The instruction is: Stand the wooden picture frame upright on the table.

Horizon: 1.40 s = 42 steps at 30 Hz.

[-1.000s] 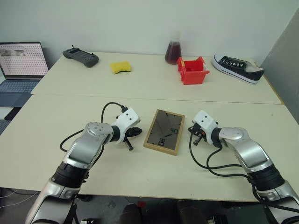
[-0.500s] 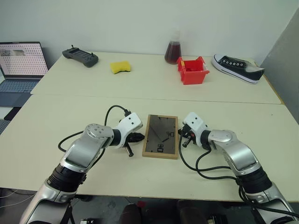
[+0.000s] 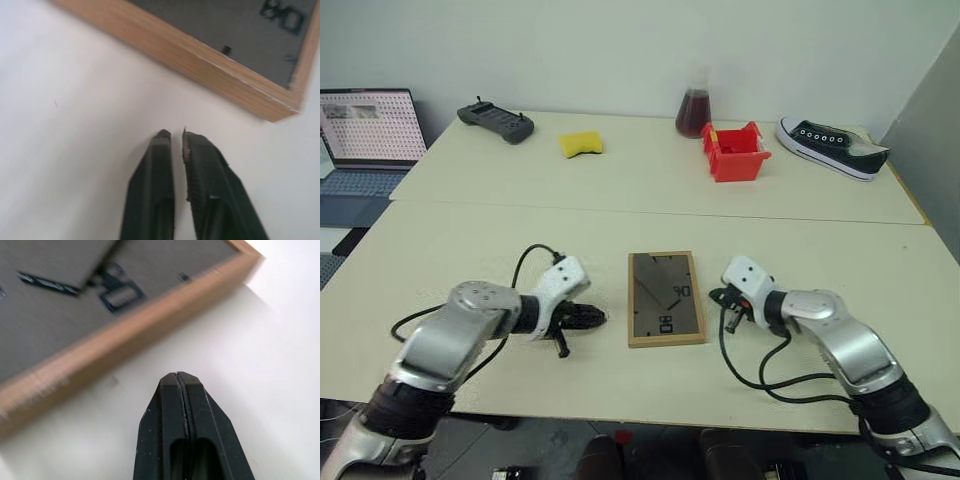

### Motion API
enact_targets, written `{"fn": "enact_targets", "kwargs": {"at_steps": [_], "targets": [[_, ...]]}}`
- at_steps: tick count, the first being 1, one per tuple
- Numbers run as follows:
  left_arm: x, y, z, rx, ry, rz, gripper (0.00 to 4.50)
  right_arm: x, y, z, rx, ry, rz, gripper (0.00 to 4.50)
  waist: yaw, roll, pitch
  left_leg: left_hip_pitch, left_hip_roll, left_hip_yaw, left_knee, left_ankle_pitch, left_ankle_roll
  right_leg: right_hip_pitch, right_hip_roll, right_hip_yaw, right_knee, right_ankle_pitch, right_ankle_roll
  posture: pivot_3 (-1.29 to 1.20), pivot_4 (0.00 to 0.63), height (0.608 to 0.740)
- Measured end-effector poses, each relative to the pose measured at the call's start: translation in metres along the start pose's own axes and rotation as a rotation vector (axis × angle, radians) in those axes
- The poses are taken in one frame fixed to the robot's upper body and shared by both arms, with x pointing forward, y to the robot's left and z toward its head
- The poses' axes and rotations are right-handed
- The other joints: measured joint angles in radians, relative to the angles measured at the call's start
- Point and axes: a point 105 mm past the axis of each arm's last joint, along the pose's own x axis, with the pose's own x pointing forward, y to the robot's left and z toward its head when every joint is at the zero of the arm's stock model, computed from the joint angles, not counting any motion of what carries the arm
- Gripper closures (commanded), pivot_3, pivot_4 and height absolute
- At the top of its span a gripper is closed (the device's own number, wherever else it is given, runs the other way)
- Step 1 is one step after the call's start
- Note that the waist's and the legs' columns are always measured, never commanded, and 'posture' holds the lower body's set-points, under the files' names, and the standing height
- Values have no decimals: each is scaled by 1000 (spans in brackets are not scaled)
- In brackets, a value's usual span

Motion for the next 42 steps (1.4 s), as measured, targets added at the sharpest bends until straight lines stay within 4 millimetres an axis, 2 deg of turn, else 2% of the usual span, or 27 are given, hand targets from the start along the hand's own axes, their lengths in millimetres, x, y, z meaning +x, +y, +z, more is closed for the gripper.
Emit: {"fn": "enact_targets", "kwargs": {"at_steps": [4, 6, 10, 15, 21, 29, 34, 37, 41, 42], "targets": [[-13, -10, 12, -369, -113, -174, 2400, 2, -7, -3, -6, -17, 11, 4500, -3, 0, 0, 0, 0, -1, 0, 0, 0, 0, 1, -1, 0, 0, 0, 0, 150, 740], [-20, -10, 10, -565, -120, -242, 1914, 4, -12, -2, -11, -22, 6, 4500, -10, 0, 0, 1, 0, -1, 0, 0, 0, 0, 1, 0, 1, 0, 0, 0, 150, 740], [-18, -4, -1, -746, -114, -268, 1040, 10, -11, 1, -8, -49, 7, 4500, -18, 0, 0, 1, 1, -1, 0, 0, 0, 0, 1, 0, 1, 0, 0, 0, 150, 740], [0, -9, -6, -805, -111, -301, 67, 17, -5, 6, -4, -68, 8, 4500, -23, 0, 0, 2, 1, -1, 0, 0, 0, 0, 1, 0, 4, 0, 0, 0, 150, 740], [21, -14, 1, -821, -176, -333, 67, 29, 18, 15, 10, -101, 53, 4500, -20, 0, -2, 2, 0, -1, 0, 0, -1, 1, 0, 1, 4, 0, 0, 0, 150, 740], [44, -25, 5, -823, -230, -340, 67, 45, 35, 24, 63, -118, 47, 4500, -1, 4, -13, 8, -1, -1, 0, 0, -1, 11, -1, -1, -1, 0, 0, 0, 150, 740], [47, -38, 4, -824, -215, -385, 67, 47, 35, 25, 72, -110, 32, 4500, 1, 4, -13, 7, -1, -2, 0, 0, -1, 11, -2, -2, -3, 0, 0, 0, 150, 740], [46, -39, 2, -824, -206, -385, 551, 46, 32, 23, 75, -103, 23, 4500, 0, 4, -13, 7, -1, -2, 0, 0, -1, 11, -2, -2, -3, 0, 0, 0, 150, 740], [45, -39, -5, -831, -183, -360, 1524, 45, 30, 23, 80, -99, 9, 4500, -2, 4, -13, 8, -1, -3, -1, 0, -1, 11, -2, -2, -3, 0, 0, 0, 150, 740], [46, -38, -5, -831, -183, -353, 1644, 45, 29, 22, 82, -99, 4, 4500, -2, 4, -13, 7, -1, -3, -1, 0, -1, 11, -2, -3, -3, 0, 0, 0, 150, 740]]}}
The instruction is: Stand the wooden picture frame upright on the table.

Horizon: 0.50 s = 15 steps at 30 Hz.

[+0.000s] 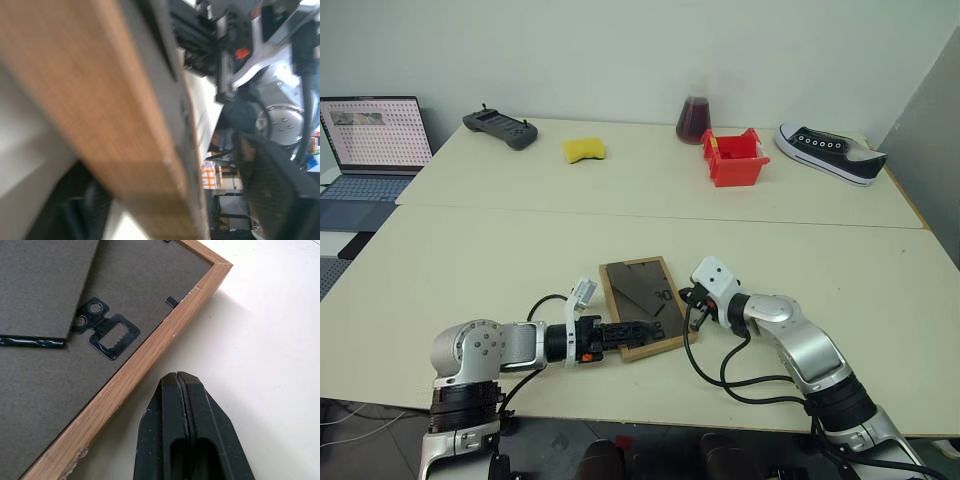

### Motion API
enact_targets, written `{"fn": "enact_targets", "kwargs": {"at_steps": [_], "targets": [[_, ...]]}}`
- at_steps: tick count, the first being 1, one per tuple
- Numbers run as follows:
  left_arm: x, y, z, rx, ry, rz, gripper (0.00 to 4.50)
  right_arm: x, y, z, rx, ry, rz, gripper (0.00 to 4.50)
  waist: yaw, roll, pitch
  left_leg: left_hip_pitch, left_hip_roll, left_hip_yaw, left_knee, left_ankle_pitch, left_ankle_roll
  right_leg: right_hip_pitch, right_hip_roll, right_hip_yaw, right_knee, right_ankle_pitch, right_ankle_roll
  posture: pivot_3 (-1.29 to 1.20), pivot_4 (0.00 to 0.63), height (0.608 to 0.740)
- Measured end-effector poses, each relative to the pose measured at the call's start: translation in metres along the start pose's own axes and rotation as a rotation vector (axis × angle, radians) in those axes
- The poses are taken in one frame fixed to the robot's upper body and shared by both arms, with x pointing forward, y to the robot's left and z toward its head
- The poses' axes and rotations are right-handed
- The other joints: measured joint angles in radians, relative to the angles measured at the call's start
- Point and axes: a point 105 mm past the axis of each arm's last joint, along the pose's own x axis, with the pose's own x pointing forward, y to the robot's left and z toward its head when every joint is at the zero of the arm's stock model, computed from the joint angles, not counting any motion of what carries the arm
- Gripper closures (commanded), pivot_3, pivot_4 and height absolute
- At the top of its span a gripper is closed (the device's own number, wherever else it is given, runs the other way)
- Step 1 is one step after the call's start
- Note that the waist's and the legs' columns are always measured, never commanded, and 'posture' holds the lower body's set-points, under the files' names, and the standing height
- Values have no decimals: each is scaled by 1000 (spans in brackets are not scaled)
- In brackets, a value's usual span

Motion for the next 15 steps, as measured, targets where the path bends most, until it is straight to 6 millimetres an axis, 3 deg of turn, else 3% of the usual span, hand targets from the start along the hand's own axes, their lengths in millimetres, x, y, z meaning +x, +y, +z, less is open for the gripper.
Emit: {"fn": "enact_targets", "kwargs": {"at_steps": [9, 11, 15], "targets": [[2, -5, 3, 38, -15, -3, 3200, -6, -9, -1, 22, 5, -31, 4500, 1, 0, 0, -1, 0, 0, 0, 0, 0, 0, 0, 0, 0, 0, 0, 0, 150, 740], [3, -6, 4, 43, -16, -3, 3216, -12, -12, 2, 24, -4, -26, 4500, 2, 0, 0, -1, 0, 0, 0, 0, 0, -1, 0, -1, 0, 0, 0, 0, 150, 740], [-2, -12, 15, 110, 8, 19, 3216, -37, -35, 12, 71, -32, -21, 3789, 1, -2, 2, -2, 0, -1, 0, 0, 0, -1, 0, -1, 0, 0, 0, 0, 150, 740]]}}
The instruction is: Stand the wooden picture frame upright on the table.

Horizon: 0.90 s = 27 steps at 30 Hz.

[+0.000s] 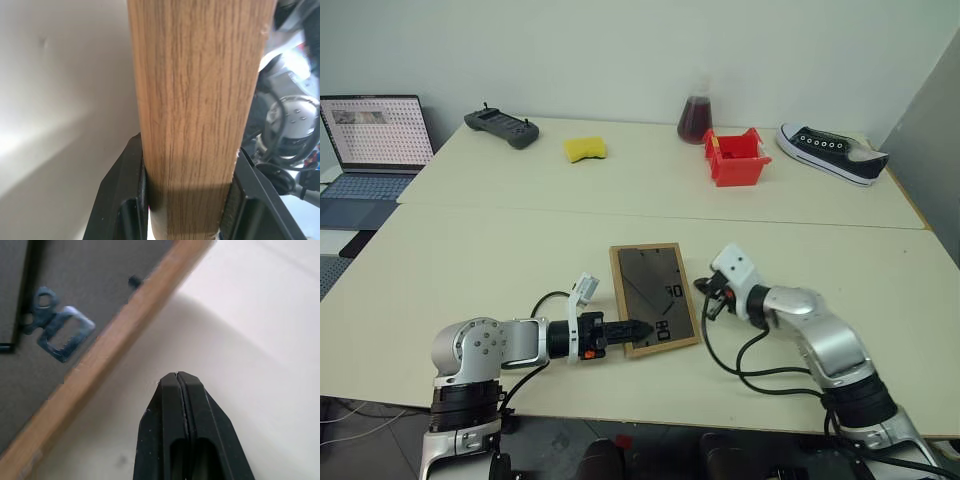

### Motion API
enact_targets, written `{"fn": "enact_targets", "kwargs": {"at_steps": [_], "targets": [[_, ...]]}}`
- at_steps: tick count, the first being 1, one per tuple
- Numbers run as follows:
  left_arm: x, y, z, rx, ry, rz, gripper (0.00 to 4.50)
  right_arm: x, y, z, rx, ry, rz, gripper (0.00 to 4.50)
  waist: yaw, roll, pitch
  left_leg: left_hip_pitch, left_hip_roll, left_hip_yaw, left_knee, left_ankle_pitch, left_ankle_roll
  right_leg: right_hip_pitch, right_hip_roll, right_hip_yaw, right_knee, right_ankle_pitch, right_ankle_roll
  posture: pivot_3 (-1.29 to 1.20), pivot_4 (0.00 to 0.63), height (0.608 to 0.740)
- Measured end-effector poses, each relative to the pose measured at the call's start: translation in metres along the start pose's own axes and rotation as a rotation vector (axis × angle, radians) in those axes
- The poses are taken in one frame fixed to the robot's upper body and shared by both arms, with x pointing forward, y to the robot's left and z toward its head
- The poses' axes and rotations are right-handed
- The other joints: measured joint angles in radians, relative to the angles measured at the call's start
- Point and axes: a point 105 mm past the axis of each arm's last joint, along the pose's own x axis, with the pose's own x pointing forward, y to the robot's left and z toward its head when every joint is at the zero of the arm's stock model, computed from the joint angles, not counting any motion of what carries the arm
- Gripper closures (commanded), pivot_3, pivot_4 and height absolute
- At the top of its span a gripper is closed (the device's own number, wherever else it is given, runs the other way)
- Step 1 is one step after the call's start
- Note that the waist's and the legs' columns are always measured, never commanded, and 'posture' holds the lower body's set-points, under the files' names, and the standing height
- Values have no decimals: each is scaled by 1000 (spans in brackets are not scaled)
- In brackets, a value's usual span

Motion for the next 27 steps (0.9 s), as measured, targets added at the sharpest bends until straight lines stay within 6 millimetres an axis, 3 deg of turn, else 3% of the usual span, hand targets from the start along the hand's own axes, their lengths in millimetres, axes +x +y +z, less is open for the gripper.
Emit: {"fn": "enact_targets", "kwargs": {"at_steps": [3, 6, 8, 11, 17, 23, 27], "targets": [[-18, -7, 22, 109, -1, 35, 3216, -21, -18, 27, 83, -78, 35, 3192, -6, 1, 2, 0, 0, 0, -2, 0, 0, -1, 1, 0, 0, 0, 0, 0, 150, 740], [-27, -26, 48, 258, 6, -13, 3216, -40, -14, 75, 189, -228, 225, 2566, -10, 1, 5, -1, 1, 0, -2, 0, 0, -3, 1, 0, 0, 0, -1, 0, 150, 740], [-28, -35, 56, 347, 17, -47, 3216, -48, -8, 95, 203, -282, 318, 2177, -10, 1, 5, -2, 1, 0, -3, 0, 0, -3, 1, 0, -2, -1, -2, 0, 150, 740], [-24, -32, 55, 388, 61, -67, 3216, -48, 1, 106, 246, -301, 425, 1352, -9, 1, 5, -4, 1, 1, -3, 0, 0, -5, 1, 0, -1, -1, -2, 0, 150, 740], [-18, -35, 60, 440, 82, -95, 3216, -35, 18, 131, 234, -345, 511, 150, -12, 0, 6, -7, 1, 2, -2, 0, 1, -11, 2, 2, 2, -1, -2, 0, 150, 740], [-18, -32, 63, 447, 75, -79, 3216, -12, 35, 136, 207, -348, 519, 11, -18, 1, 6, -9, 1, 1, -1, 0, 0, -13, 2, 1, 1, -1, -2, 0, 150, 740], [-17, -31, 63, 445, 77, -76, 3216, -9, 41, 137, 194, -350, 531, 11, -17, 1, 6, -10, 1, 1, -1, 0, 0, -13, 1, 0, 1, -1, -2, 0, 150, 740]]}}
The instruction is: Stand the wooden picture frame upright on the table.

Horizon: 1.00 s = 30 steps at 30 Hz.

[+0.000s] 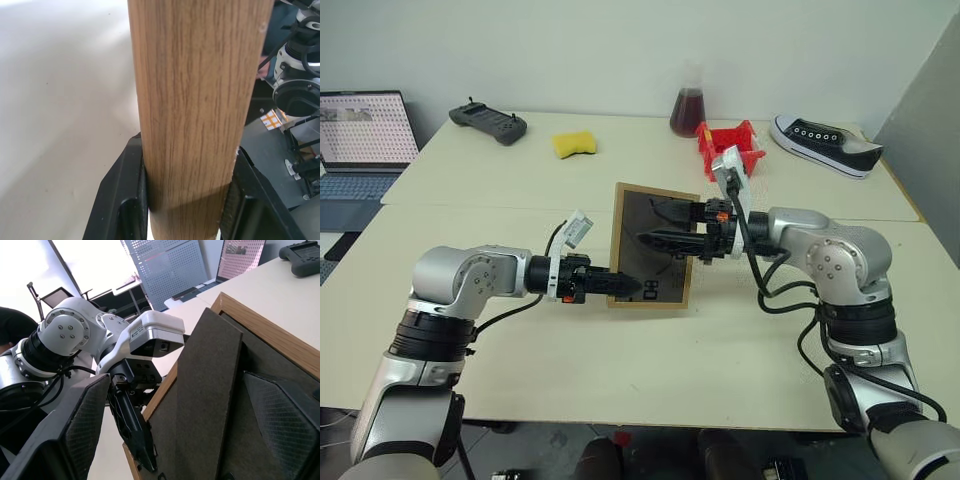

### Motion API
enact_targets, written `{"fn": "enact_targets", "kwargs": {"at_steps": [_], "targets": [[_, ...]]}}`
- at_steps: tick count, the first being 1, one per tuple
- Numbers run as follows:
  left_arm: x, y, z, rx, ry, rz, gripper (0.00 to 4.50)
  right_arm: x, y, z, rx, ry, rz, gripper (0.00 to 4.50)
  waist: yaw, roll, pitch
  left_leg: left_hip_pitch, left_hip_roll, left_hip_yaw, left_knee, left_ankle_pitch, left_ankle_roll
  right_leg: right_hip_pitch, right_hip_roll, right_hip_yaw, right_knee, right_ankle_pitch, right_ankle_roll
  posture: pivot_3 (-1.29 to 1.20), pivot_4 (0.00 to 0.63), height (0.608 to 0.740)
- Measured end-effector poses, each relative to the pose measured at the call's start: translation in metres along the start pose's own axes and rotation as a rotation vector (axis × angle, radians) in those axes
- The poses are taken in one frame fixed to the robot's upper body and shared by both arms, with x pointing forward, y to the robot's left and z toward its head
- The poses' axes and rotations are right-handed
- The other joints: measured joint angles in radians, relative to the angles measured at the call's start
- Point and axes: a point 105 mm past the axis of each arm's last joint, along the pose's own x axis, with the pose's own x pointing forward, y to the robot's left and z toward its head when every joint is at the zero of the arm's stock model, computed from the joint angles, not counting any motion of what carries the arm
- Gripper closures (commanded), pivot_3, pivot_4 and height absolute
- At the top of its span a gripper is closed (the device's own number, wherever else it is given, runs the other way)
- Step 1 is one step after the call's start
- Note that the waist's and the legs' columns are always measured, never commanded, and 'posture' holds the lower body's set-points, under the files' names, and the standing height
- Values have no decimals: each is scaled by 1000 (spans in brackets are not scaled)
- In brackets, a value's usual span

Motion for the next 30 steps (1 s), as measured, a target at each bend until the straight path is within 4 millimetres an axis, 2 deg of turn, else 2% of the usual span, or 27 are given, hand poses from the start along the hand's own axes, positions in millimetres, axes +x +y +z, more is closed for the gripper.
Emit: {"fn": "enact_targets", "kwargs": {"at_steps": [4, 7, 9, 14, 17, 21, 23, 24, 25, 26, 28, 30], "targets": [[2, -2, 0, 4, 0, -11, 3216, -2, 21, -2, 36, 4, 108, 11, 0, 0, 0, 0, 0, -1, 0, 0, 0, 0, 0, -1, 0, 0, 0, 0, 150, 740], [2, -2, 0, 3, 2, -13, 3216, -13, 30, -6, 67, 31, 161, 11, 1, 0, 0, 0, 0, -1, 0, 0, 0, 0, 0, -1, 0, 0, 0, 0, 150, 740], [4, -5, -3, 3, 7, -27, 3216, -28, 34, -9, 91, 53, 175, 11, 3, 0, 0, 0, 0, -1, 0, 0, 0, 0, 0, -1, 0, 0, 0, 0, 150, 740], [9, -7, -11, -51, 13, -58, 3216, -50, 27, -16, 92, 96, 105, 11, 2, 0, 0, 0, 0, -1, 0, 0, 0, 0, 0, -1, 0, 0, 0, 0, 150, 740], [12, -15, -16, -118, 25, -110, 3216, -77, 9, -27, 39, 155, -48, 11, 3, -1, 1, -1, 0, 0, 0, 0, 0, 0, 0, 0, -1, 0, 0, 0, 150, 740], [4, -25, -18, -255, 28, -161, 3216, -116, -17, -36, -359, 233, -282, 11, 7, -3, 2, -1, -1, -1, 0, 0, 1, 0, 0, -1, -1, 0, 1, 0, 150, 740], [-1, -29, -17, -313, 24, -187, 3216, -123, -26, -36, -639, 277, -330, 11, 1, -3, 2, -1, 0, 0, 1, 0, 1, 0, 0, 0, -1, 0, 1, 0, 150, 740], [-2, -32, -17, -348, 26, -215, 3216, -127, -31, -36, -856, 308, -349, 11, -3, -3, 2, 0, -1, 0, 1, 0, 1, 0, 0, 0, 0, 0, 1, 0, 150, 740], [-2, -36, -16, -375, 26, -250, 3216, -129, -36, -34, -1149, 333, -364, 11, -7, -3, 2, 0, 0, 1, 1, 0, 0, 0, 0, 1, 0, 0, 1, 0, 150, 740], [-2, -36, -16, -378, 26, -256, 3216, -130, -37, -34, -1182, 337, -366, 11, -7, -3, 2, 0, 0, 1, 1, 0, 0, 0, 0, 1, 0, 0, 1, 0, 150, 740], [-3, -42, -13, -391, 20, -291, 3216, -117, -36, -28, -1561, 261, -313, 11, -16, -4, 3, 2, 0, 2, 1, 0, 0, 0, 0, 4, 1, 0, 1, 0, 150, 740], [1, -47, -11, -387, 29, -321, 3216, -106, -32, -21, -1708, 166, -279, 11, -16, -3, 3, 3, 0, 2, 1, 2, -4, 0, 0, 4, 2, 0, 1, 0, 150, 740]]}}
